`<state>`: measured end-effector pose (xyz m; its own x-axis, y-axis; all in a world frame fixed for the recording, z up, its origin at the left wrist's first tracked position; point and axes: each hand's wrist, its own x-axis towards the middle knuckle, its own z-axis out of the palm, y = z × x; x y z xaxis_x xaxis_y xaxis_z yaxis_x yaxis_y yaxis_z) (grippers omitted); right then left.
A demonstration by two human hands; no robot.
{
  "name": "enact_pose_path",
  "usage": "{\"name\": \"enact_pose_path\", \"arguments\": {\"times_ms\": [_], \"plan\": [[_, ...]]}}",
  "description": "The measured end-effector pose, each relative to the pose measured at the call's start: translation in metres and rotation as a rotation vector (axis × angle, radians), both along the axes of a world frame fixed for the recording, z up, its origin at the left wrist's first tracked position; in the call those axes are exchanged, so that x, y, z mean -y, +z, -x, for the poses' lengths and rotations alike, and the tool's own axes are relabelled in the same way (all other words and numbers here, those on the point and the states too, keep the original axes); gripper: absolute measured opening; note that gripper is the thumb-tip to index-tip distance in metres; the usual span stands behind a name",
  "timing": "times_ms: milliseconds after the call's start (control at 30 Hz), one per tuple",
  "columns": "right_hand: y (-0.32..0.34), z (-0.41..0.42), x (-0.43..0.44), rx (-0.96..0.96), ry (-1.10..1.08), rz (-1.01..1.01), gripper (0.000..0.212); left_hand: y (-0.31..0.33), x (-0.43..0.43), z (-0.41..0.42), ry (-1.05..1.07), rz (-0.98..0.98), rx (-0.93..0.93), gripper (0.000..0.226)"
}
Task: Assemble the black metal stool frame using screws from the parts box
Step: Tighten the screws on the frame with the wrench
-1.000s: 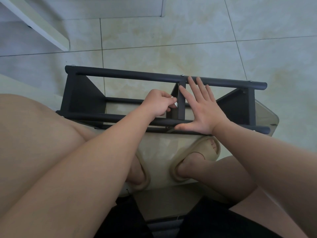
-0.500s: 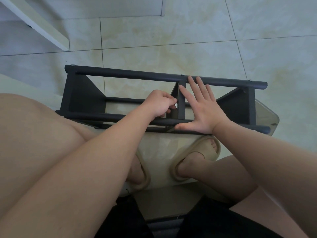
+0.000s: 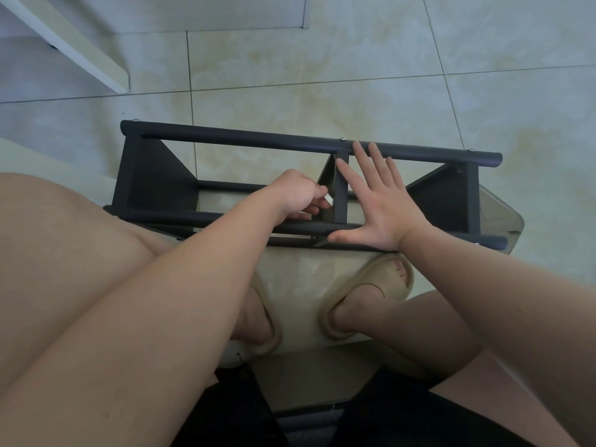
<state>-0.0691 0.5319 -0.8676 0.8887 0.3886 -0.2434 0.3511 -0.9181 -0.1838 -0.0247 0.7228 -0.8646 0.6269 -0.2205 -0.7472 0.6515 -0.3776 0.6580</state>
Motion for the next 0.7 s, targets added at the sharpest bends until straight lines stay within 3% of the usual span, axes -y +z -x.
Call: {"name": "enact_pose_path", "arguments": {"times_ms": [700], "plan": [[0.004,0.001,-0.002,-0.024,-0.005,0.001,0.126,-0.011,-0.009,0.0,-0.217,-0.034,0.092,0.026]]}}
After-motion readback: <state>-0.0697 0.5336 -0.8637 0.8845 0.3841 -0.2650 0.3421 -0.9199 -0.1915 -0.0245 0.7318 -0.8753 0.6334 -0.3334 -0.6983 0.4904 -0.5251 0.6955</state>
